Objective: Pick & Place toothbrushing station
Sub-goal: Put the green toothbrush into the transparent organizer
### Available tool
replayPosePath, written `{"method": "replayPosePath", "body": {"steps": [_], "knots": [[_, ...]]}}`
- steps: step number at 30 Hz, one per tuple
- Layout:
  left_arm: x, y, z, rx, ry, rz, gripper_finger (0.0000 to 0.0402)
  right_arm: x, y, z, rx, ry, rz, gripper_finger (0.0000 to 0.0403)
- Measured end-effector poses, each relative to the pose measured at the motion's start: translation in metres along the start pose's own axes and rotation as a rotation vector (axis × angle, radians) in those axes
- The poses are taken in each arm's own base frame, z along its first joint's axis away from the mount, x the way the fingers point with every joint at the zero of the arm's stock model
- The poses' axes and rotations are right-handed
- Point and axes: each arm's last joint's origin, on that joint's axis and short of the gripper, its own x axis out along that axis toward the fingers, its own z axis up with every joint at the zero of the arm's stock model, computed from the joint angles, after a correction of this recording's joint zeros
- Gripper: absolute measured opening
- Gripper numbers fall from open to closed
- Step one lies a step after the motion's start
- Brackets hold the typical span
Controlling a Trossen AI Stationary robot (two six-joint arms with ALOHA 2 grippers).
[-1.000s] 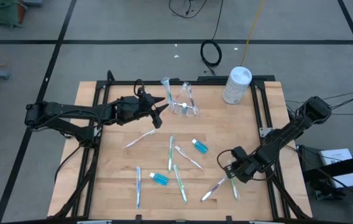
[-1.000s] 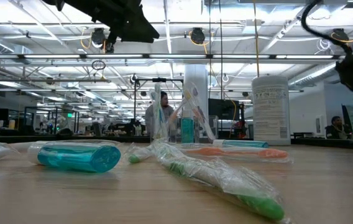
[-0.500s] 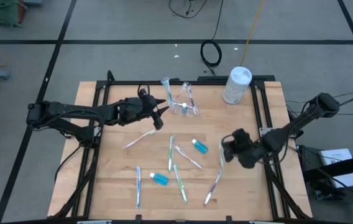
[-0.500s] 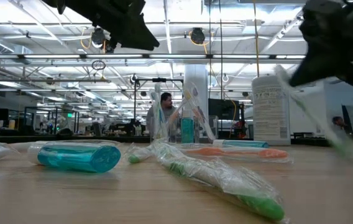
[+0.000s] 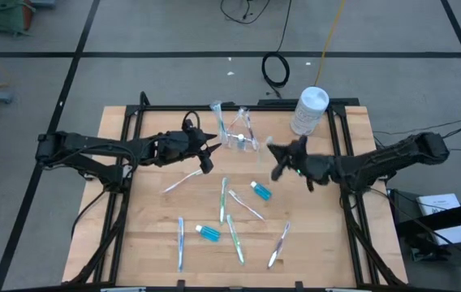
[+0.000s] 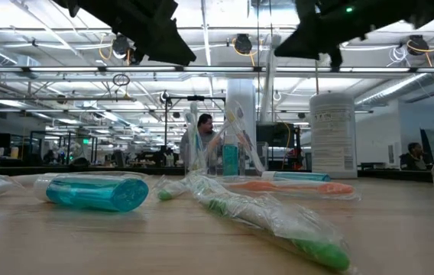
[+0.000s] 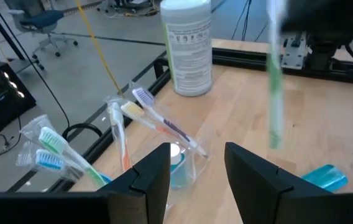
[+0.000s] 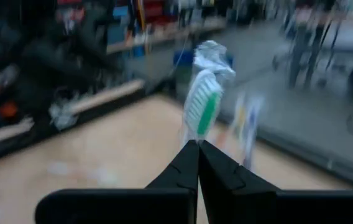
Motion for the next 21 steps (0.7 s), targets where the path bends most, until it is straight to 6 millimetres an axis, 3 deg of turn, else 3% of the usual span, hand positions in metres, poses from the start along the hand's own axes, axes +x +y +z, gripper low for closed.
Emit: {"method": "replayPosePath", "body": {"steps": [5, 8, 14, 21], "knots": [[0.000, 0.000, 0.000, 0.000, -0.001, 0.000, 0.0159, 0.032, -0.021, 0.016, -0.016, -0.171, -0.029, 0.0000], [0.000, 0.001, 0.000, 0.003, -0.001, 0.003, 0.0159, 0.050, -0.037, 0.015, -0.001, -0.188, -0.027, 0.0000], [0.000, 0.001, 0.002, 0.024, -0.020, 0.003, 0.0159, 0.081, -0.061, -0.011, 0.060, -0.061, -0.010, 0.0000], [0.000, 0.001, 0.003, 0.021, -0.027, 0.003, 0.0159, 0.100, -0.068, -0.048, 0.045, 0.103, -0.045, 0.0000]]}}
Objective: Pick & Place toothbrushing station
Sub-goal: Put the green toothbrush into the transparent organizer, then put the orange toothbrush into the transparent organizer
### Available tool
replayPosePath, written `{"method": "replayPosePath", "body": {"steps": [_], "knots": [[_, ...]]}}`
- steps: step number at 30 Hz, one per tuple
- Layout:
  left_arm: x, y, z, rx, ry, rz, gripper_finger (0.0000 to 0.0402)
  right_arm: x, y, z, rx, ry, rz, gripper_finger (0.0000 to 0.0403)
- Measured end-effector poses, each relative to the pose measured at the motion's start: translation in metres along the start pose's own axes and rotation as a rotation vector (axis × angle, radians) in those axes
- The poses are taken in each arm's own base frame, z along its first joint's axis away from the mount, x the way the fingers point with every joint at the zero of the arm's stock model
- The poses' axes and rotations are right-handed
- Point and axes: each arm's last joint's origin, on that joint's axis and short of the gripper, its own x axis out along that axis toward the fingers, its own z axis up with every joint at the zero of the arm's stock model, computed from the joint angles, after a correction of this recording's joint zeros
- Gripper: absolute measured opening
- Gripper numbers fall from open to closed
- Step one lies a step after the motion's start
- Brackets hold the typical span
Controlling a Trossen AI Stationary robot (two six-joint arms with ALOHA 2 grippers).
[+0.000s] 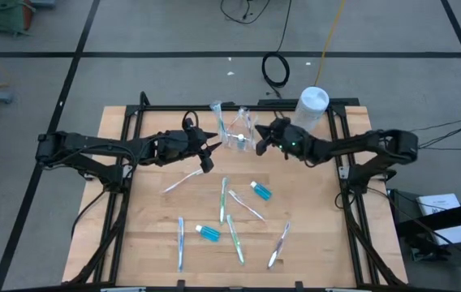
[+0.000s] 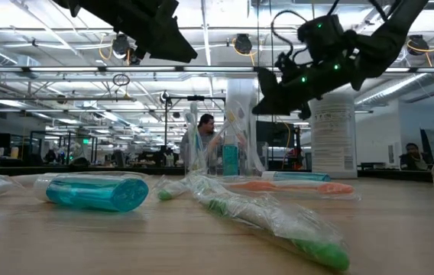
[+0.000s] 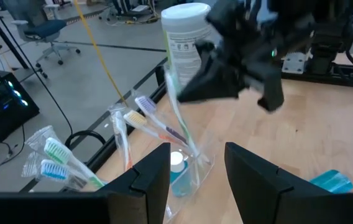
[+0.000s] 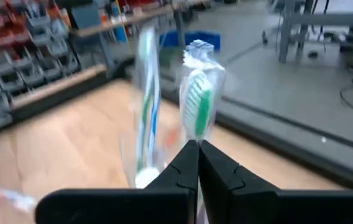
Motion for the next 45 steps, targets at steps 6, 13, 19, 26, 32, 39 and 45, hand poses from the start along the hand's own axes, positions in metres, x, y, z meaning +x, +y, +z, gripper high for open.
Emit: {"method": "replayPosePath", "body": {"steps": [6, 13, 19, 26, 32, 39, 45], "knots": [[0.000, 0.000, 0.000, 0.001, 0.000, 0.000, 0.0159, 0.004, -0.002, -0.014, -0.019, 0.087, -0.027, 0.0000], [0.000, 0.000, 0.000, 0.003, 0.000, 0.000, 0.0159, 0.003, -0.001, -0.011, -0.020, 0.077, -0.017, 0.0000], [0.000, 0.000, 0.000, -0.006, -0.001, 0.000, 0.0159, 0.002, -0.002, -0.014, -0.036, 0.103, -0.025, 0.0009], [0.000, 0.000, 0.000, -0.023, 0.002, 0.000, 0.0159, 0.002, -0.002, -0.016, -0.031, 0.118, -0.018, 0.0048], [0.000, 0.000, -0.006, -0.037, 0.062, 0.001, 0.0159, 0.001, 0.002, -0.019, -0.038, 0.169, 0.070, 0.0093], [-0.002, 0.000, -0.018, -0.061, 0.175, 0.004, 0.0159, 0.000, 0.005, -0.020, -0.030, 0.195, 0.170, 0.0128], [-0.005, -0.001, -0.031, -0.112, 0.319, -0.075, 0.0159, -0.002, 0.011, -0.021, 0.053, 0.273, 0.407, 0.0129]]}}
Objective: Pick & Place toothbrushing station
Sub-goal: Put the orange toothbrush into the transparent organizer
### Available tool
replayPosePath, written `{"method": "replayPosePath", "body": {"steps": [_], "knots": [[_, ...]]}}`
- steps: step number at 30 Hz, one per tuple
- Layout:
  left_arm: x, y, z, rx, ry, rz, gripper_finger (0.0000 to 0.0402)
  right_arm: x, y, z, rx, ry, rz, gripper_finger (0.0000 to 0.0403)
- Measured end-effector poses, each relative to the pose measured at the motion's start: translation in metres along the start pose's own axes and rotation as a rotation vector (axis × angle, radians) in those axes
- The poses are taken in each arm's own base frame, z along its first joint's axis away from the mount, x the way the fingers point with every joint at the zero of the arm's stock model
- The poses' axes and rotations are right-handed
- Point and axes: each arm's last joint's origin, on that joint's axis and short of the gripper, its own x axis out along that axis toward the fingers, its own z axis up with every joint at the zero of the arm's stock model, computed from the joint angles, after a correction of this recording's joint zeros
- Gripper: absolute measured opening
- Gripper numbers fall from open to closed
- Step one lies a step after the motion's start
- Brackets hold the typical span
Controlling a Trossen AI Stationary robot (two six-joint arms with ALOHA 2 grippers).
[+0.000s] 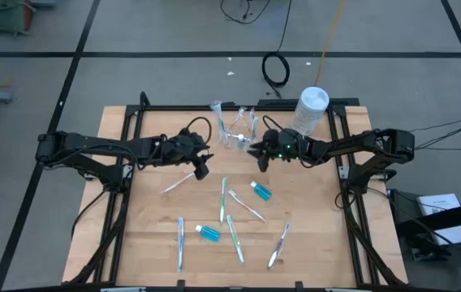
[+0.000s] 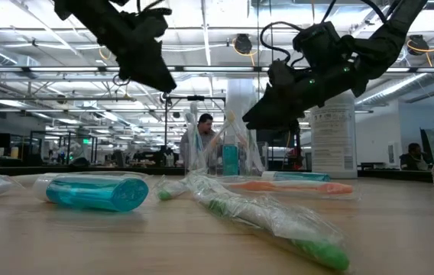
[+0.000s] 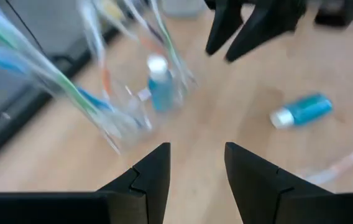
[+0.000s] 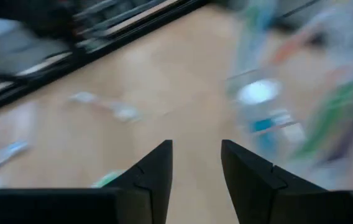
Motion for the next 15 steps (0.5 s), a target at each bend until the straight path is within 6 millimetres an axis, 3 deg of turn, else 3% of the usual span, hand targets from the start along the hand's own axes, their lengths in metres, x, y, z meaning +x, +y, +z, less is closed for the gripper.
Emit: {"method": "replayPosePath", "body": {"steps": [4, 9, 15], "knots": [[-0.001, -0.001, -0.009, -0.062, 0.110, -0.065, 0.0159, 0.000, 0.008, -0.003, -0.008, 0.052, 0.142, 0.0123], [0.001, -0.007, -0.022, -0.096, 0.226, -0.056, 0.0159, 0.000, 0.017, -0.004, -0.091, 0.039, 0.178, 0.0119], [0.017, -0.019, -0.039, -0.047, 0.337, -0.034, 0.0159, 0.001, 0.021, -0.005, -0.137, 0.034, 0.193, 0.0118]]}}
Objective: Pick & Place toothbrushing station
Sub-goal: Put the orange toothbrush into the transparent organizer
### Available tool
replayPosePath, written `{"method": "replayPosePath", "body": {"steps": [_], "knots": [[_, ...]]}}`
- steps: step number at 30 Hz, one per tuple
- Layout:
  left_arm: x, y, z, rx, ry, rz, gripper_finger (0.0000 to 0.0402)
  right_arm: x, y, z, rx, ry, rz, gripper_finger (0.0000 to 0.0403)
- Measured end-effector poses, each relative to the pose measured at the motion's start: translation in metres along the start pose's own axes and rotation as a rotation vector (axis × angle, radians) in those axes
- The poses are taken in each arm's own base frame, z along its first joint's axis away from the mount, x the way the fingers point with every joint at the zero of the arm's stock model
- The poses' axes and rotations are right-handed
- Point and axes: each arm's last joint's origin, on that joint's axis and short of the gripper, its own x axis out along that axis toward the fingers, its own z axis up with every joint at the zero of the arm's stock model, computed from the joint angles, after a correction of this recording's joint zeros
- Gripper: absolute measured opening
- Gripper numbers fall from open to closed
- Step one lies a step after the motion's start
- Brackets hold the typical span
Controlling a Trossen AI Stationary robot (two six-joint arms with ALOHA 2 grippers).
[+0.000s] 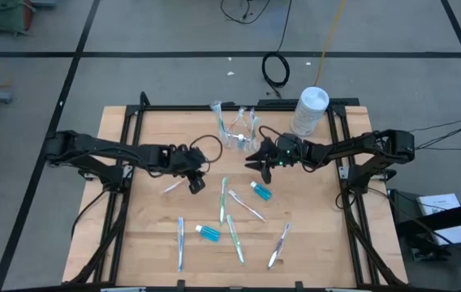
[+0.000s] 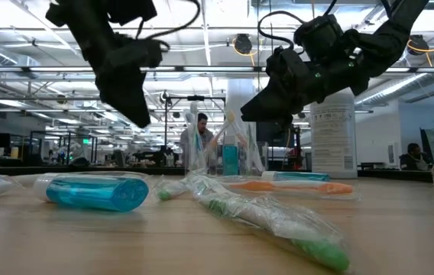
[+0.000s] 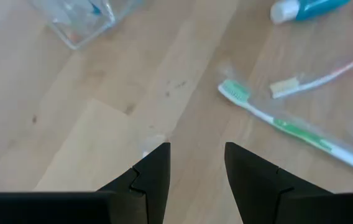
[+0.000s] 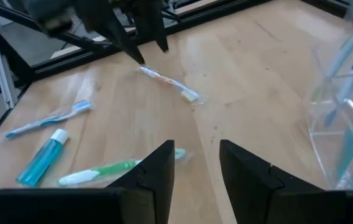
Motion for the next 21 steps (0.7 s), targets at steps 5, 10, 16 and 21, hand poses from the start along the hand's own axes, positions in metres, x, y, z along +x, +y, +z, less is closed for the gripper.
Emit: {"method": "replayPosePath", "body": {"steps": [5, 10, 16, 21], "knots": [[0.026, -0.004, -0.012, 0.039, 0.122, 0.050, 0.0159, 0.000, 0.000, 0.001, -0.002, -0.006, -0.002, 0.0118], [0.046, 0.000, -0.026, 0.063, 0.285, 0.115, 0.0159, 0.000, -0.001, 0.001, -0.005, -0.008, -0.002, 0.0118], [0.048, 0.011, -0.027, 0.057, 0.310, 0.197, 0.0159, 0.000, -0.001, 0.001, -0.032, -0.008, -0.002, 0.0118], [0.047, 0.014, -0.024, 0.030, 0.284, 0.210, 0.0159, 0.000, 0.000, 0.001, -0.054, -0.013, -0.001, 0.0118]]}}
